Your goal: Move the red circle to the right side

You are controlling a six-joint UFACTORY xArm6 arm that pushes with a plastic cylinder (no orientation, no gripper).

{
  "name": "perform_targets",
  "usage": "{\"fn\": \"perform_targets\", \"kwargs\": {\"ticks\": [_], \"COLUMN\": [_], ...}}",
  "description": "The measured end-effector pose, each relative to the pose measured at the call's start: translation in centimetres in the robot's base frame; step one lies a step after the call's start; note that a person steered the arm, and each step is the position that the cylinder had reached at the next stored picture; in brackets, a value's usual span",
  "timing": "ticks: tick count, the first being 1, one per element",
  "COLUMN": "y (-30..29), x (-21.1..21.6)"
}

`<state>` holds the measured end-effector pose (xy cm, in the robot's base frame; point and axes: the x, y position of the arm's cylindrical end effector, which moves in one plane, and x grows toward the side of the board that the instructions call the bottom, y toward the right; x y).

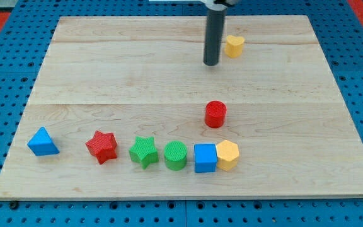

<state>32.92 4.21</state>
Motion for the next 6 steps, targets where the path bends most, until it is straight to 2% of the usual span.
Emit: {"fn": "perform_targets", "kwargs": {"ticks": [1,2,3,4,5,6], "y": [2.4,8.1,9.8,11.3,6.4,3.3], "x": [-1.8,-3.6,2.0,12.4,18.4,20.3]}}
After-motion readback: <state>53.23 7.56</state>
